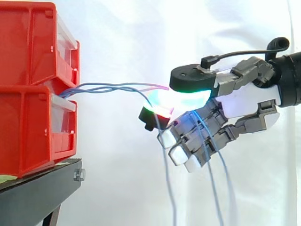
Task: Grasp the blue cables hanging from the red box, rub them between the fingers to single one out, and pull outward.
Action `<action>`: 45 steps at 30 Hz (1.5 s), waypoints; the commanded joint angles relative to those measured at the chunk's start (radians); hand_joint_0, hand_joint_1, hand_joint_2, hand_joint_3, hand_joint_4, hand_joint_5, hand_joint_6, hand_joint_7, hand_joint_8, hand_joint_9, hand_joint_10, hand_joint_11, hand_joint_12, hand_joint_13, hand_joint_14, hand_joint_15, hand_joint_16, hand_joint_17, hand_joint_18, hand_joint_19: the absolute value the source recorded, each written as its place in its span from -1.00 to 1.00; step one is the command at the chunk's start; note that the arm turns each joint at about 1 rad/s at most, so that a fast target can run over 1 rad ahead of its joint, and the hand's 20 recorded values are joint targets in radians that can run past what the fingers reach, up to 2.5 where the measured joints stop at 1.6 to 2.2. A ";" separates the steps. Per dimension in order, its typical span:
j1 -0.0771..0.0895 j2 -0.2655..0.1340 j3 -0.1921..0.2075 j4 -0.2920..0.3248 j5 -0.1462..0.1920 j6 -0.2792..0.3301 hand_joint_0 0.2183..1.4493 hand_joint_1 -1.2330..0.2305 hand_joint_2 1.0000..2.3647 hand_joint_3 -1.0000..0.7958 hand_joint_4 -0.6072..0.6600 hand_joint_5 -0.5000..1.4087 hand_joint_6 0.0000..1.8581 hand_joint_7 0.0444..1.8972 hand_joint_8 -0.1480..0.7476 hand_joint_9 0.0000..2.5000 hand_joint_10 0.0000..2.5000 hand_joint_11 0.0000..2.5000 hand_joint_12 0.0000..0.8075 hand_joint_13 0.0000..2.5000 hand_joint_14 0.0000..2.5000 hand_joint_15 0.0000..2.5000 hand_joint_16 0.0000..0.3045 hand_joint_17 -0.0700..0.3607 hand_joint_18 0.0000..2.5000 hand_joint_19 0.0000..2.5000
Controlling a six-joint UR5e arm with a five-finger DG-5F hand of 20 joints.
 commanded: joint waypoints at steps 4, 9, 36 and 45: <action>-0.001 0.003 0.001 -0.012 0.000 -0.002 -0.21 -0.53 -1.00 -0.44 0.08 -0.65 -0.02 -0.13 -0.12 -0.35 -0.99 -0.59 -0.19 -0.36 -0.98 -0.62 -0.73 -0.24 -0.45 -0.69; -0.001 0.003 0.001 -0.023 0.000 0.000 -0.54 -0.37 -1.00 -0.44 0.14 -0.64 -0.03 -0.11 -0.06 -0.30 -0.99 -0.59 -0.12 -0.33 -0.99 -0.61 -0.69 -0.19 -0.42 -0.66; -0.003 0.008 0.008 -0.035 0.000 -0.002 -0.33 -0.39 -0.98 -0.10 0.10 -0.65 -0.01 -0.10 -0.03 -0.34 -0.99 -0.59 -0.11 -0.34 -0.99 -0.61 -0.69 -0.18 -0.43 -0.66; 0.005 0.008 0.008 -0.047 0.001 0.000 -0.29 -0.41 -0.98 0.00 -0.05 -0.65 0.01 -0.02 -0.05 -0.35 -0.99 -0.59 -0.11 -0.34 -0.99 -0.61 -0.69 -0.19 -0.42 -0.67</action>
